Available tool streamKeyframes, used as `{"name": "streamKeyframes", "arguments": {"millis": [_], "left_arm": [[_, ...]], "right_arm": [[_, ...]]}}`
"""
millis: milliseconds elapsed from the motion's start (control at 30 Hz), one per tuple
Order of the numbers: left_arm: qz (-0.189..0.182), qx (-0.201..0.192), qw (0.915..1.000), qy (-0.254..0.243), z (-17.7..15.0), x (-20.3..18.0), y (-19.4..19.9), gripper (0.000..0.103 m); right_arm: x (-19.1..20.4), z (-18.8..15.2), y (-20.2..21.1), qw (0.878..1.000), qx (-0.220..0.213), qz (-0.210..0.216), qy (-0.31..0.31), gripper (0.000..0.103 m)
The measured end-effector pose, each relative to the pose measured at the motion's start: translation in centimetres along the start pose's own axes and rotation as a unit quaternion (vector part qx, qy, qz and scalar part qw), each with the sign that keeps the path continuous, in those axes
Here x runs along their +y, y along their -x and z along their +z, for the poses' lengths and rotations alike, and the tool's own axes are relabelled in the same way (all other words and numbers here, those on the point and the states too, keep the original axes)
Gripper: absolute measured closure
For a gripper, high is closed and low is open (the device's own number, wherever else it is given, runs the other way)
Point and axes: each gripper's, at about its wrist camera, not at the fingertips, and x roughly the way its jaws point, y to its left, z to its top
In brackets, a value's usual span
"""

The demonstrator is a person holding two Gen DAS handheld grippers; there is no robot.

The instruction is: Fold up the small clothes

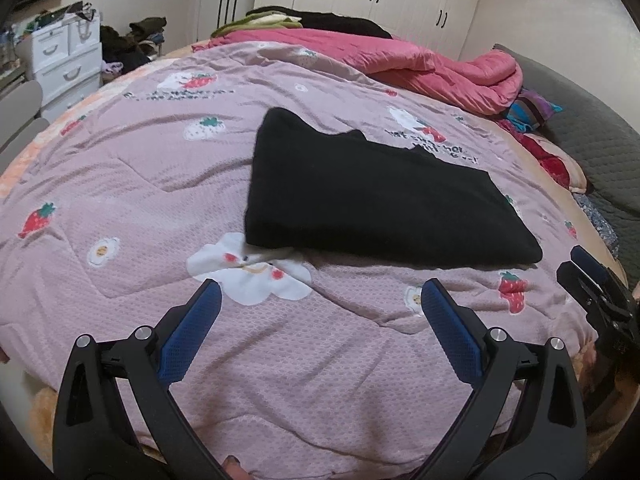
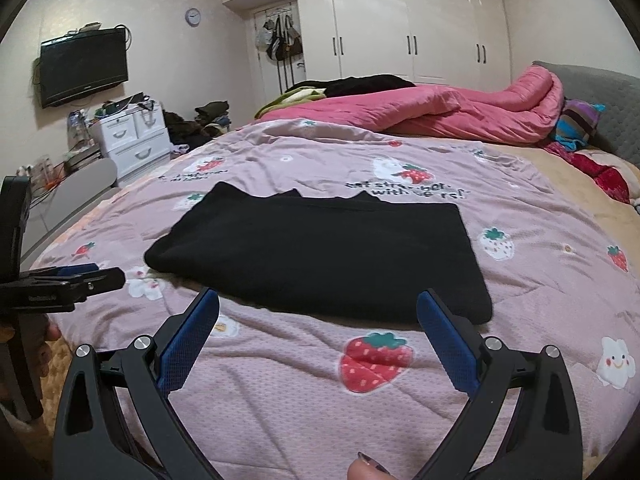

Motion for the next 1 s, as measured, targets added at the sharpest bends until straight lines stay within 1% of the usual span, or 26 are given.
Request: {"name": "streamKeyframes", "arguments": {"millis": [100, 300, 533, 767, 1000], "left_arm": [[0.007, -0.007, 0.9999, 0.001, 0.1, 0.4, 0.4, 0.009], [0.008, -0.012, 0.9999, 0.007, 0.0, 1.2, 0.9, 0.009], [0.014, -0.022, 0.9991, 0.033, -0.1, 3.1, 1.8, 0.009], [0.034, -0.03, 0.9969, 0.064, 0.2, 5.4, 2.2, 0.009], [0.052, -0.032, 0.9951, 0.078, 0.5, 7.1, 2.2, 0.009]], "right_arm": [[1.0, 0.3, -0.1, 1.0, 0.0, 0.008, 0.008, 0.004], [3.1, 0.6, -0.7, 0.999, 0.004, 0.023, 0.027, 0.004], [5.4, 1.2, -1.3, 0.998, 0.007, 0.037, 0.051, 0.004], [7.8, 1.7, -2.3, 0.996, 0.012, 0.044, 0.081, 0.004], [9.9, 2.2, -3.5, 0.993, 0.017, 0.052, 0.106, 0.004]]}}
